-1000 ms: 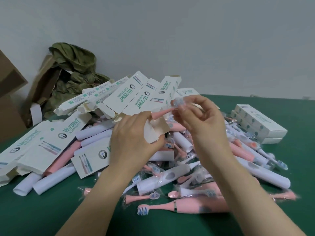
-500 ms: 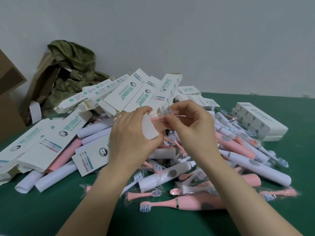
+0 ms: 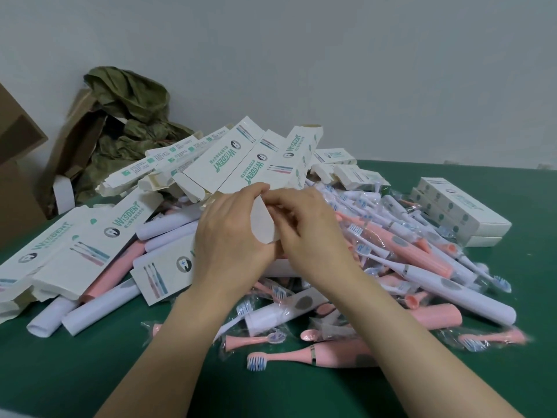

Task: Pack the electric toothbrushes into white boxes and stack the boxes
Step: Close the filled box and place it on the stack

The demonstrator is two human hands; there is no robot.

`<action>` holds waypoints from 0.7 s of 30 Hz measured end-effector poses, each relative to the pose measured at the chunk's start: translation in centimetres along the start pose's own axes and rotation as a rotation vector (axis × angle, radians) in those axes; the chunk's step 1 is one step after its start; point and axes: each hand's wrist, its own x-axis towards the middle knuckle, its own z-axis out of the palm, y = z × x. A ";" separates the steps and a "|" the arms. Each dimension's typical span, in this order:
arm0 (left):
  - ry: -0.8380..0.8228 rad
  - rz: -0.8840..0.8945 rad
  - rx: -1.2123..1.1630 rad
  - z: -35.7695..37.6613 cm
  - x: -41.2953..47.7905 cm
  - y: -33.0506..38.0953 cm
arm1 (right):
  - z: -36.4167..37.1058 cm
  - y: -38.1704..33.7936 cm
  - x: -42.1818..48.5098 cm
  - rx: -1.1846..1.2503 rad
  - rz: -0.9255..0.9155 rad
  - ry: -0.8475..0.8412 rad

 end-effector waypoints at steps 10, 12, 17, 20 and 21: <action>0.044 0.036 0.056 0.0 0.3 -0.7 | -3.9 1.4 -1.4 -0.073 0.397 -0.392; 0.048 0.039 0.068 0.2 0.1 -0.6 | -3.1 0.8 -1.9 -0.114 0.374 -0.582; 0.062 0.058 0.066 0.4 0.0 -0.7 | -0.2 0.7 -2.0 -0.356 0.254 -0.658; 0.057 0.070 0.074 0.6 0.0 -1.0 | -2.5 2.0 -1.3 -0.291 0.355 -0.534; 0.052 0.071 0.077 0.6 0.0 -1.0 | -3.5 2.5 -1.1 -0.262 0.412 -0.453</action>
